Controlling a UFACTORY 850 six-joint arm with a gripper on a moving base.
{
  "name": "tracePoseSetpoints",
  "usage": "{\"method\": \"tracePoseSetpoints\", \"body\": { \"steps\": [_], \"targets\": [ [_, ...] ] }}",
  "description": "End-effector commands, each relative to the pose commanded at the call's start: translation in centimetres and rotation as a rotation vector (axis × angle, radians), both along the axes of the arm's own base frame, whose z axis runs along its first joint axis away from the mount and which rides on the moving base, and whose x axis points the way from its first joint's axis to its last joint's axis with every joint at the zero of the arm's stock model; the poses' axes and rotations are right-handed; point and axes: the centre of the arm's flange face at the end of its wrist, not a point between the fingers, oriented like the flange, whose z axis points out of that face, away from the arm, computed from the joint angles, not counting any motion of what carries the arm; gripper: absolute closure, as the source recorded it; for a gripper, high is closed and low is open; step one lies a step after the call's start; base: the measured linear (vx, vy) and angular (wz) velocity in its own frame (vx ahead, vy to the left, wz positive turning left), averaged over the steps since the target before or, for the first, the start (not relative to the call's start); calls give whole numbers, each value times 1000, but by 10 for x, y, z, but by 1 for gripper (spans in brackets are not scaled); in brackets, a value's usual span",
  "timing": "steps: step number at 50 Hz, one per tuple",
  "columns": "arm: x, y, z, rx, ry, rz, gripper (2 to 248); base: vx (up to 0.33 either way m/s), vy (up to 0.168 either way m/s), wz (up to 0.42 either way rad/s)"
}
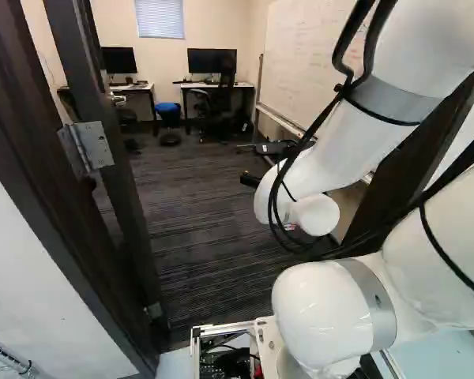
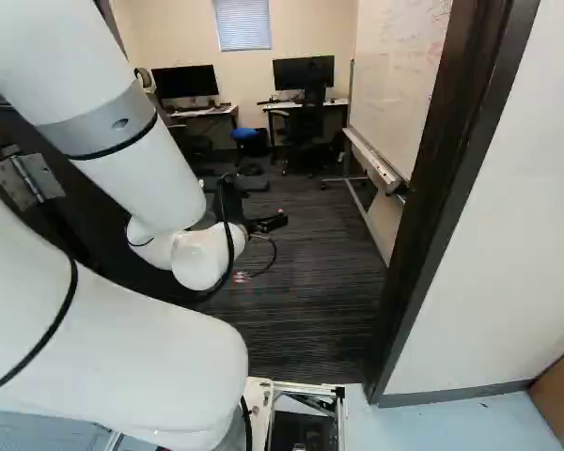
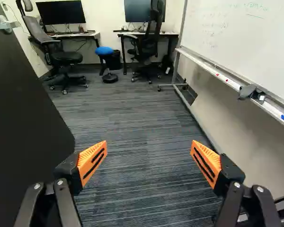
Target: Open the door and move inside
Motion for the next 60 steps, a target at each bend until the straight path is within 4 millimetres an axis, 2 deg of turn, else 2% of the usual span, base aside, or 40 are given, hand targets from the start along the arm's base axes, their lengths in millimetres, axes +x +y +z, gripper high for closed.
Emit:
{"method": "tracePoseSetpoints", "body": {
  "steps": [60],
  "targets": [
    [0, 0, 0, 0, 0, 0, 3, 122, -1, -16]
  ]
}}
